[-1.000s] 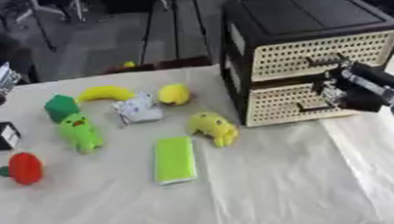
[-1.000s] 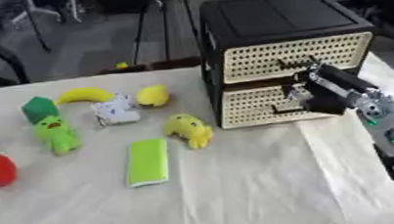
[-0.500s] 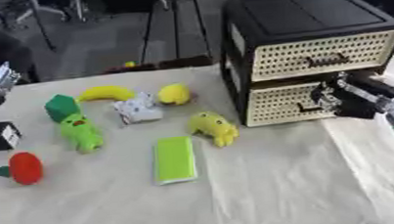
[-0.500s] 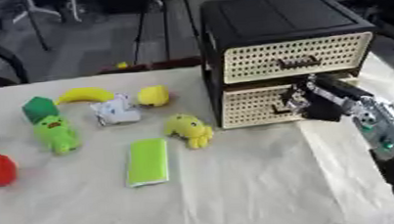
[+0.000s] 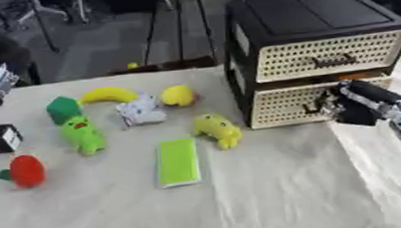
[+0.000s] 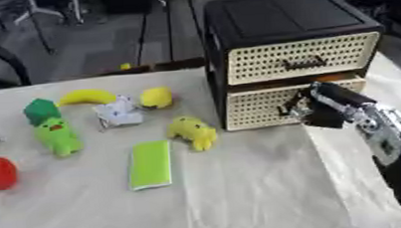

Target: Pick up objects from table and place into drawer.

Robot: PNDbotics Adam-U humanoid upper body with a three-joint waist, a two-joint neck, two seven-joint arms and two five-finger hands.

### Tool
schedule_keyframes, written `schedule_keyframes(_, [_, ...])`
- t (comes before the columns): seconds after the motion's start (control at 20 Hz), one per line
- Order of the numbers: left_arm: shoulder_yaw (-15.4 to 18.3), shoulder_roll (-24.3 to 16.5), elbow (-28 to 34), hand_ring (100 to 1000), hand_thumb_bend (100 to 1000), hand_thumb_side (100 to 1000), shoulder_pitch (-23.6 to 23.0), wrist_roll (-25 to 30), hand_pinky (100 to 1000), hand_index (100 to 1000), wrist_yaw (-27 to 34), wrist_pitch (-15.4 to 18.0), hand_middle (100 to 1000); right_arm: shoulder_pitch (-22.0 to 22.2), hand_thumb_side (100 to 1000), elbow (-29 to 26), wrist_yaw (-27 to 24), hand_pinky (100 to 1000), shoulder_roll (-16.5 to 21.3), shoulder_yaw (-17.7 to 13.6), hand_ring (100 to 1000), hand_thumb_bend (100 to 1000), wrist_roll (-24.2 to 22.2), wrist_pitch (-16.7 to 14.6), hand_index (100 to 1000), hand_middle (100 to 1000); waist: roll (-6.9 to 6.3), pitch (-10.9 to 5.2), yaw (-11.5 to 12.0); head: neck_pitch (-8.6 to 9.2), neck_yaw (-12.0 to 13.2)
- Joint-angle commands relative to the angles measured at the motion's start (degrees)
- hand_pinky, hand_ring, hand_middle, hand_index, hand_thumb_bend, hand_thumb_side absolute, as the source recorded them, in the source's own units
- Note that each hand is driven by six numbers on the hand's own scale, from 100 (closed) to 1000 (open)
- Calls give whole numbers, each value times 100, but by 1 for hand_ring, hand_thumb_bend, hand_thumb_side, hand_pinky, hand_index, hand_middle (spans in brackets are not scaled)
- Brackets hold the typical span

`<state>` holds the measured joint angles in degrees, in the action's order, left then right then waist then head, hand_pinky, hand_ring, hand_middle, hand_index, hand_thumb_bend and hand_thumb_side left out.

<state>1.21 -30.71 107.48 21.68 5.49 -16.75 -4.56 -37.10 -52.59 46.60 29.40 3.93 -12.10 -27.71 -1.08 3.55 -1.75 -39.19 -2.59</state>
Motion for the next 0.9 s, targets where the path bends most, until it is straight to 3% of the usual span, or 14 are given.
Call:
schedule_keyframes(0.05, [17, -69, 89, 562, 508, 751, 79, 15, 604, 661, 22, 9, 554, -146, 983, 105, 218, 100, 78, -59, 100, 149, 81, 9, 679, 100, -7, -69, 12, -28, -11])
schedule_keyframes(0.6, [16, -63, 84, 563, 509, 753, 64, 17, 603, 661, 25, 9, 554, -97, 1000, 247, 894, 100, 77, -25, 100, 183, -77, -40, 661, 100, -10, -71, 1, -29, -10])
schedule_keyframes(0.9, [19, -66, 84, 563, 510, 753, 62, 16, 604, 661, 24, 9, 554, 10, 1000, 45, 1018, 100, 113, 4, 100, 187, -263, -137, 576, 100, -15, -72, -14, -32, -3])
